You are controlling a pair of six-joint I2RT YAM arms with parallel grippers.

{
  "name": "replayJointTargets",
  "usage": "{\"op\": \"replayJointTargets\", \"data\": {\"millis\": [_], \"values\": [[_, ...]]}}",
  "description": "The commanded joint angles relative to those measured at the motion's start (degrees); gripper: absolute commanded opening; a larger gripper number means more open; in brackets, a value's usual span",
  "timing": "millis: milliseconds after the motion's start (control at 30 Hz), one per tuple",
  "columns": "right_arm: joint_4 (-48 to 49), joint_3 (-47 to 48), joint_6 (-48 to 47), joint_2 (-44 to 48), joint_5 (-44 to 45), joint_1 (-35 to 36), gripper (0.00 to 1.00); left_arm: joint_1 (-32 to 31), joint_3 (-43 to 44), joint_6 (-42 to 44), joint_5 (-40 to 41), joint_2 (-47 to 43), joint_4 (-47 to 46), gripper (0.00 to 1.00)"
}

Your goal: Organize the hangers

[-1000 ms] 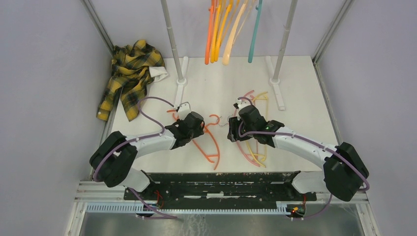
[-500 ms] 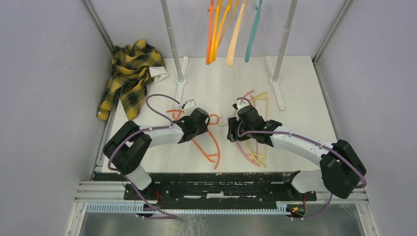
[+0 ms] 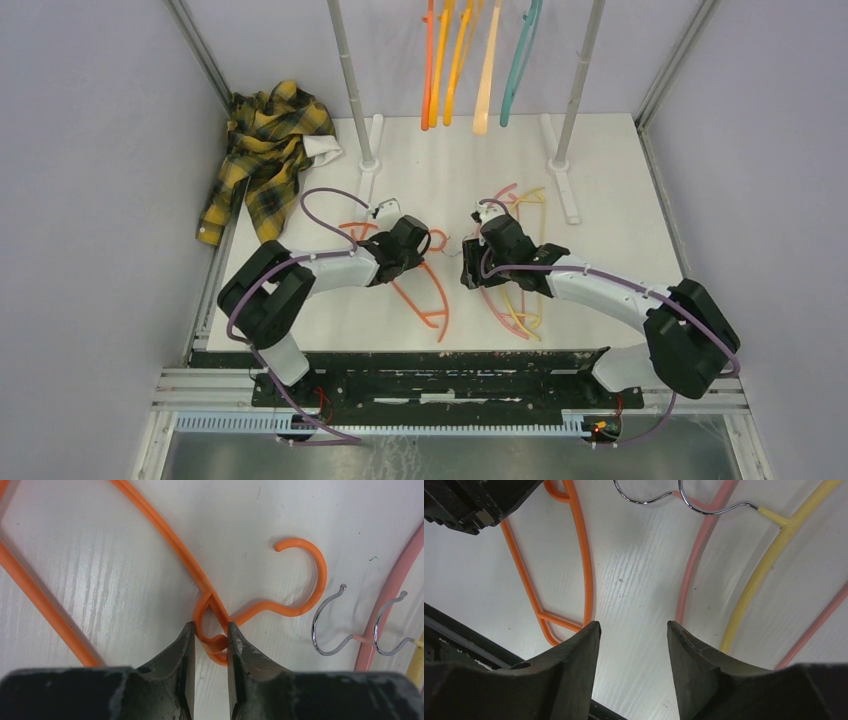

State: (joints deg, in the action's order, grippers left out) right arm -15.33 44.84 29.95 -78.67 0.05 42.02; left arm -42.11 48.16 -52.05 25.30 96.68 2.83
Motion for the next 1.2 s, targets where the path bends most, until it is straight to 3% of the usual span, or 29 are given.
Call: {"op": "replayJointTargets", "data": {"millis": [0,367,667,933,1167], "values": [[2.37,0.68,0.00,-0.37,0.35,0.29,0.60,0.50,1.00,1.78,2.07,0.28,1.08,0.03],[5.64,1.30,-1.65,-4.01,-8.40,0.28,0.60,0.45,-4.87,3.07,3.11,-14.06,4.00,0.03],[20.71,-0.72,4.62,-6.99,-20.46,1.29,0.57,0.49,-8.13,3.04,5.34,-21.98,4.53,0.03],[20.82,-4.63,1.08,3.88,-17.25,2.22,0.65,0.50,-9.29,3.22,5.44,-22.83,3.57,0.03],[25.00,-4.12,2.99,-2.84,-19.66,5.61,0.67,0.49,-9.90,2.84,5.71,-24.00,3.66,0.03]]}}
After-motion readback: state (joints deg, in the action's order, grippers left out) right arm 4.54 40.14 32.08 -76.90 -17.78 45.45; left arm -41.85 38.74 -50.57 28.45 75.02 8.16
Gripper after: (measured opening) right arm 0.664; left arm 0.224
